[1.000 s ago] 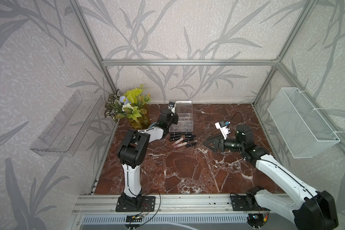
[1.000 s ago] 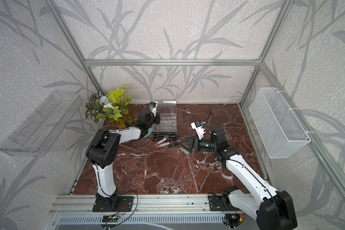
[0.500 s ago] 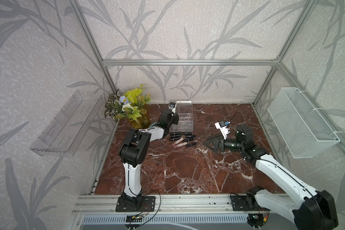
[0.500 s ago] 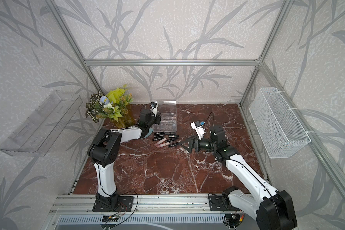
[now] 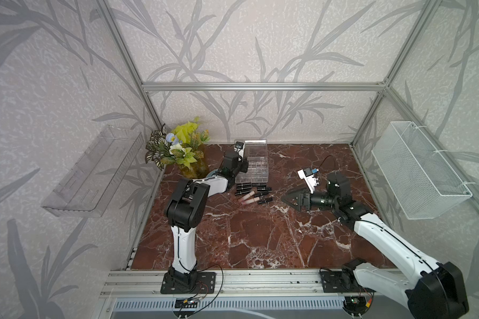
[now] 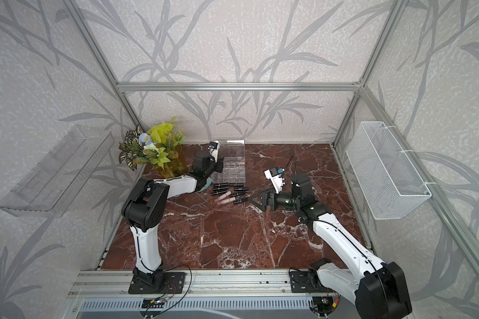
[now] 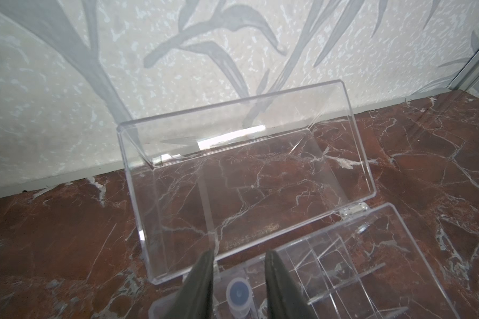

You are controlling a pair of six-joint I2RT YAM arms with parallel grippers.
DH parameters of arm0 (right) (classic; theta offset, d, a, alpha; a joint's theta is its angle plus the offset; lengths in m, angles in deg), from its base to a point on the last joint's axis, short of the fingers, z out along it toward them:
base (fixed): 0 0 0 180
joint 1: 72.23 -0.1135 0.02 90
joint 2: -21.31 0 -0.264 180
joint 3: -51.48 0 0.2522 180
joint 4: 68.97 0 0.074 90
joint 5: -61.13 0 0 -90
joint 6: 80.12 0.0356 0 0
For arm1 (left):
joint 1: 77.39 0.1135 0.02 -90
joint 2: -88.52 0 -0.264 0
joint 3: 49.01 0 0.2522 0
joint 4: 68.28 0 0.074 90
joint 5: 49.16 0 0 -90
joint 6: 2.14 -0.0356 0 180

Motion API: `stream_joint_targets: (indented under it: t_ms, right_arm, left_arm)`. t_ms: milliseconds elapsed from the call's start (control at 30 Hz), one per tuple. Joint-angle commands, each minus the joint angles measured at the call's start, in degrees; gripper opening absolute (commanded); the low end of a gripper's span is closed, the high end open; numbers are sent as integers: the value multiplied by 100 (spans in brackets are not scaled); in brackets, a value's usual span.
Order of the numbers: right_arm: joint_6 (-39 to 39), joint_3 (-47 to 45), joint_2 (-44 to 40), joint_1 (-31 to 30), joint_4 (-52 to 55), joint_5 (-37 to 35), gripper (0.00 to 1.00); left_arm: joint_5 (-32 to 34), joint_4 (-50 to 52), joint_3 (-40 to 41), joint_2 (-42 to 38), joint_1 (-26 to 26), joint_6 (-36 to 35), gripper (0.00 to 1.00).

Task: Arrange the lipsticks in the organizer
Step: Place the lipstick in the storage box, then pick up the lipstick at the center of the board.

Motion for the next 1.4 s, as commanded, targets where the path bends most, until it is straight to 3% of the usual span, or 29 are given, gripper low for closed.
stream_joint_targets:
  t_ms: [0,233,367,567,767,1000,1367]
  right_arm:
    - [-213,146,79,14,216,-77,89]
    - [-1354,1069,869,-575,1892,-1731,89]
    - [-1836,1711,1874,-1084,2428,-2707,89]
    - [-2217,2834,3331,-1432,2975,-3155,89]
    - [-2607,3504,4030,-1432,3276,-3807,89]
    - [-3138,4461,4929,-1405,3792,-3893,89]
    - [-3268,4616,5402,-1295,3701,-3365,89]
  left_arm:
    - [-49,-12,-11,-92,25,-27,35]
    - [-344,-80,943,-1243,-38,114,40]
    - [-452,-283,1882,-2114,-55,377,41]
    - [-665,-370,2793,-3115,-204,569,43]
    - [-732,-357,3496,-3745,-410,750,44]
    - [-704,-289,3734,-4178,-414,758,44]
    - [-839,-294,3715,-4198,-414,775,44]
